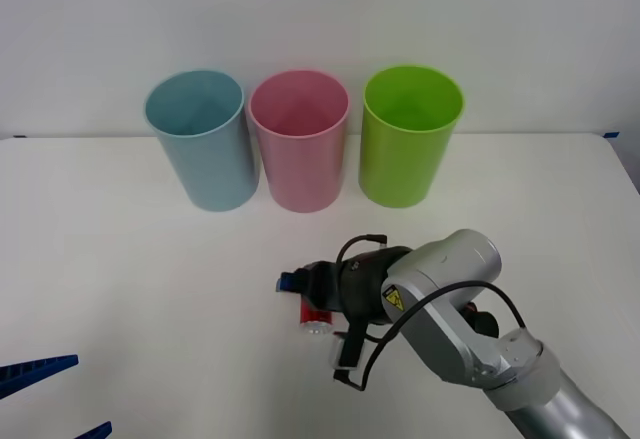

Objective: Put cans in the blue bin and PET bottles in the pink bin and trash in the green bin.

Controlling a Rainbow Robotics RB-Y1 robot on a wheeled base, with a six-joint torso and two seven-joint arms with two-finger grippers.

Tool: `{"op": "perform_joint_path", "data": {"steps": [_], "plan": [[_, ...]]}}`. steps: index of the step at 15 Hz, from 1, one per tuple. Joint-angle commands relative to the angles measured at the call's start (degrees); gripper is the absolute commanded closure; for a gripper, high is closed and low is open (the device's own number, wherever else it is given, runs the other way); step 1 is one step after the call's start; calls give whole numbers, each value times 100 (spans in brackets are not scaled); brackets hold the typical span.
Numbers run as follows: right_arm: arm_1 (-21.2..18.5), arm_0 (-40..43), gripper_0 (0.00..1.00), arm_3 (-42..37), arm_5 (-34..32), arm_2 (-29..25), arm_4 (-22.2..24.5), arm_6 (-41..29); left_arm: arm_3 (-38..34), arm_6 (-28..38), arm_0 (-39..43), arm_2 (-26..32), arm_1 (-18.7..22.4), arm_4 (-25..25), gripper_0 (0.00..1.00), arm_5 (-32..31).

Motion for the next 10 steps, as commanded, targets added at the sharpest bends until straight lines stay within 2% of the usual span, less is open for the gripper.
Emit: {"op": "perform_joint_path", "data": {"steps": [1,10], "plan": [[14,-9,0,7,20,54,105,-9,0,0,0,0,0,0,0,0],[129,-105,0,253,152,89,228,-45,0,0,0,0,0,0,0,0]]}}
